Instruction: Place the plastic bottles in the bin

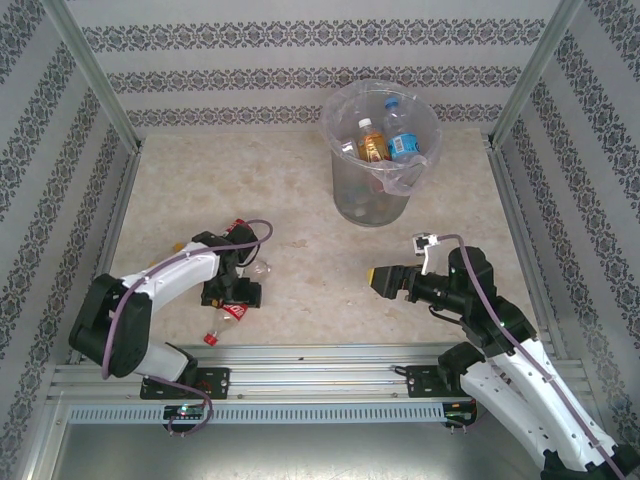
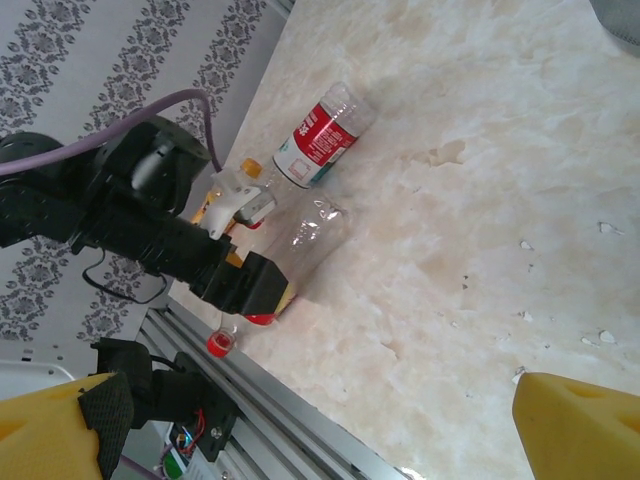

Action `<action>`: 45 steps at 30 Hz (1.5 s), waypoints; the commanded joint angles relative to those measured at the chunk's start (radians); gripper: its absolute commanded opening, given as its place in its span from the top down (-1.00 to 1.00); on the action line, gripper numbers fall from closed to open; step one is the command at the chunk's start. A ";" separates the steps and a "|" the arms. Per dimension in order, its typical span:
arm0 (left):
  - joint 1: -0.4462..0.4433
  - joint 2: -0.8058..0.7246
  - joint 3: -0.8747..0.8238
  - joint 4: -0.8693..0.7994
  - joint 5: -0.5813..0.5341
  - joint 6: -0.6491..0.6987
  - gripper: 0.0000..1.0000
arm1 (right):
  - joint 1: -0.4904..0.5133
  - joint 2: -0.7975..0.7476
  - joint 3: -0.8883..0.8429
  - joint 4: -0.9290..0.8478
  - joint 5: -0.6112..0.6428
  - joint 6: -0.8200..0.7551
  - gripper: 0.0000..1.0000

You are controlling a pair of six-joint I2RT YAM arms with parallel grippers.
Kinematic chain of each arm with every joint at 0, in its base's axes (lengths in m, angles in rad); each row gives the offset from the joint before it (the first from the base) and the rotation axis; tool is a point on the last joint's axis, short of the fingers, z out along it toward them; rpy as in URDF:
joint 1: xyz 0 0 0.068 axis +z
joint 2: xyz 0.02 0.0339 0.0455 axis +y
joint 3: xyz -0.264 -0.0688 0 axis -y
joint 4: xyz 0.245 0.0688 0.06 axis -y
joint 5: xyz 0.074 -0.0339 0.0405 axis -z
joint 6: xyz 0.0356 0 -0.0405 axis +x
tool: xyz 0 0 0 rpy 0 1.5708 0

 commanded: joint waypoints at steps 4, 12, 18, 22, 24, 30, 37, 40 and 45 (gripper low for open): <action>-0.032 -0.019 -0.021 0.047 0.059 -0.025 -0.65 | 0.011 0.016 -0.010 0.040 0.001 0.024 -0.95; -0.083 0.020 -0.033 0.080 0.073 -0.053 -0.68 | 0.011 0.015 0.003 0.023 0.009 0.025 -0.95; -0.111 0.032 -0.042 0.110 0.091 -0.073 -0.53 | 0.014 0.033 0.004 0.031 0.008 0.027 -0.95; -0.135 0.029 -0.046 0.131 0.119 -0.087 -0.41 | 0.015 0.032 -0.011 0.042 0.010 0.038 -0.95; -0.149 0.014 -0.044 0.147 0.132 -0.087 -0.32 | 0.015 0.032 -0.014 0.043 0.014 0.041 -0.95; -0.179 -0.093 -0.009 0.236 0.198 -0.094 -0.18 | 0.016 0.053 -0.014 0.061 0.006 0.075 -0.94; -0.246 -0.232 -0.008 0.483 0.313 -0.121 -0.02 | 0.020 0.107 -0.061 0.292 -0.066 0.229 -0.93; -0.273 -0.256 -0.027 0.632 0.389 -0.175 -0.02 | 0.038 0.151 -0.060 0.384 -0.082 0.271 -0.94; -0.326 -0.258 -0.023 0.813 0.472 -0.229 -0.02 | 0.081 0.231 -0.007 0.439 -0.082 0.271 -0.96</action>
